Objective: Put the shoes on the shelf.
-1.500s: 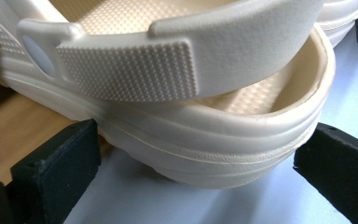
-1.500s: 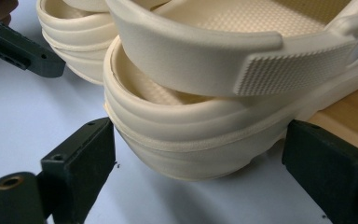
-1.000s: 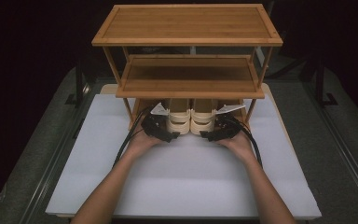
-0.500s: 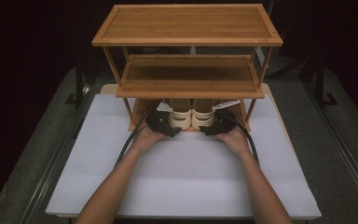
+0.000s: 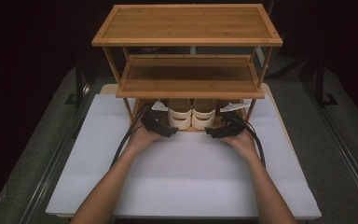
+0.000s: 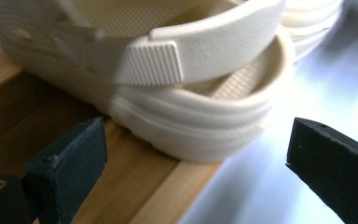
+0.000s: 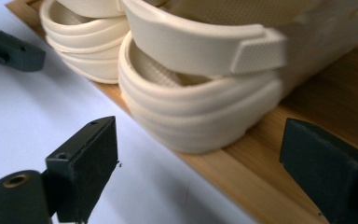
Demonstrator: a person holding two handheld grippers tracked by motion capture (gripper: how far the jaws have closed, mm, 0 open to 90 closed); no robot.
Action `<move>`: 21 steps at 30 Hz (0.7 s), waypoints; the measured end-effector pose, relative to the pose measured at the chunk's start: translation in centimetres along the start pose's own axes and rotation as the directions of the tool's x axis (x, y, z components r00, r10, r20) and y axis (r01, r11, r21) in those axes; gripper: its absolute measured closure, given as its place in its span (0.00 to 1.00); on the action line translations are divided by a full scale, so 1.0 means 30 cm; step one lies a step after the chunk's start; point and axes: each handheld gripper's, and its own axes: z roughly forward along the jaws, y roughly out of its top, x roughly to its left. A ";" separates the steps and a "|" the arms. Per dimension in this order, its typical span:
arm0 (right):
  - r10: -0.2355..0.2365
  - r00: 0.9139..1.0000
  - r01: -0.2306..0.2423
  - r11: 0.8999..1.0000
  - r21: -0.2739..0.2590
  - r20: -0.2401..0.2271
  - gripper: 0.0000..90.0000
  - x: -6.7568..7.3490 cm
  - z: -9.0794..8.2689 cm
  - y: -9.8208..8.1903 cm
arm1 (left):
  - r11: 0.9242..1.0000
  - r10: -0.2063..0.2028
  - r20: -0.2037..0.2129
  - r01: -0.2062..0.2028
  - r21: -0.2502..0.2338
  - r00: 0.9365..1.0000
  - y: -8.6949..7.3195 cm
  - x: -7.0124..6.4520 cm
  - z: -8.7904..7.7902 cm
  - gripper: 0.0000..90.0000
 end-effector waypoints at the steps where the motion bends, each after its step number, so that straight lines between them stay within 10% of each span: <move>1: 0.000 1.000 0.000 1.000 0.000 0.000 0.12 0.000 0.000 0.000 | 1.000 -0.006 0.000 0.006 0.001 1.000 -0.004 -0.002 -0.012 0.05; 21: -0.021 0.997 0.023 0.999 -0.035 0.069 0.10 0.013 -0.312 -0.252 | 1.000 0.019 -0.056 -0.019 -0.004 0.998 -0.272 -0.088 -0.376 0.06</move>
